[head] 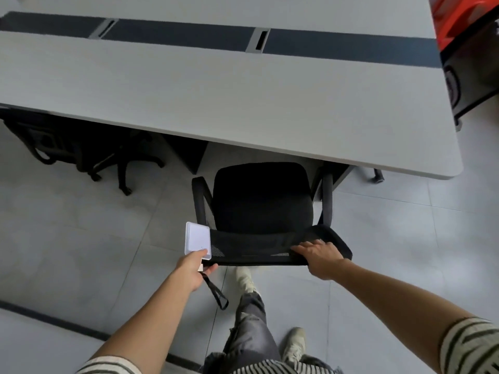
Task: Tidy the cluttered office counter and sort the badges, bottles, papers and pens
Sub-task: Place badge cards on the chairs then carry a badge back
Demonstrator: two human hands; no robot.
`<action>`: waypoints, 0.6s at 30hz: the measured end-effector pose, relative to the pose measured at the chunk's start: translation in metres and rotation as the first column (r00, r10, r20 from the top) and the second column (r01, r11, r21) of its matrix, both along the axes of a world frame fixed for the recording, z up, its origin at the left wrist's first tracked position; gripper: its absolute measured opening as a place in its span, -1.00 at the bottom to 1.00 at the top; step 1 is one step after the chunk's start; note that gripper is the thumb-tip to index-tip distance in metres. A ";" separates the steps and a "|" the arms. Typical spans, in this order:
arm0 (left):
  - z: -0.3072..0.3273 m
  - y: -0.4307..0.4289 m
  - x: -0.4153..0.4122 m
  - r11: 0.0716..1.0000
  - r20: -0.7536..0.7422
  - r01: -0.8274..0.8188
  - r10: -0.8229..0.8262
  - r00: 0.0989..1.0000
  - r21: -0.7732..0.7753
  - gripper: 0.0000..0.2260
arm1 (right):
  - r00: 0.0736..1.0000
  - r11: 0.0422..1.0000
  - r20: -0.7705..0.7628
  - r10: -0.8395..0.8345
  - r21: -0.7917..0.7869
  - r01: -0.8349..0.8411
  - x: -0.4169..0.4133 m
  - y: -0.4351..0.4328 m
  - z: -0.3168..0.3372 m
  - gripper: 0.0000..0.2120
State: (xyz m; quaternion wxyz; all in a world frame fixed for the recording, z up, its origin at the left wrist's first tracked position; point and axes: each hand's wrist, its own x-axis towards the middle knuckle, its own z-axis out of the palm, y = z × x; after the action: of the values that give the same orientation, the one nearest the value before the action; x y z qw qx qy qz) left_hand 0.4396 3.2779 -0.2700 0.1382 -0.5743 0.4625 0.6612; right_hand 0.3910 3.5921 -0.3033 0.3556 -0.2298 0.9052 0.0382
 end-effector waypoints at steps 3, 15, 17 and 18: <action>0.003 -0.002 -0.039 1.000 0.011 0.025 -0.025 1.000 -0.003 -0.95 | 0.998 0.998 -0.015 -0.067 0.005 0.067 -0.039 -0.003 -0.003 -0.40; 0.012 -0.077 -0.202 0.995 -0.027 0.086 -0.088 0.996 -0.052 -0.82 | 0.977 0.977 -0.005 -0.213 0.002 0.213 -0.158 -0.079 -0.005 -0.40; 0.012 -0.085 -0.220 0.997 -0.047 0.066 -0.067 0.997 -0.033 -0.81 | 0.977 0.977 0.012 -0.215 -0.009 0.215 -0.174 -0.086 -0.004 -0.41; 0.011 -0.088 -0.228 0.999 -0.061 0.047 -0.048 0.997 -0.028 -0.80 | 0.977 0.977 0.020 -0.214 -0.017 0.215 -0.181 -0.088 -0.001 -0.41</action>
State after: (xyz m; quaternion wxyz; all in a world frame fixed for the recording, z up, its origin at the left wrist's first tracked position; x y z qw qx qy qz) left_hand 0.2120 3.1901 -0.2589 0.1319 -0.5442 0.4889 0.6690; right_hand 0.2098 3.5037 -0.3044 0.3634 -0.1346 0.9218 -0.0110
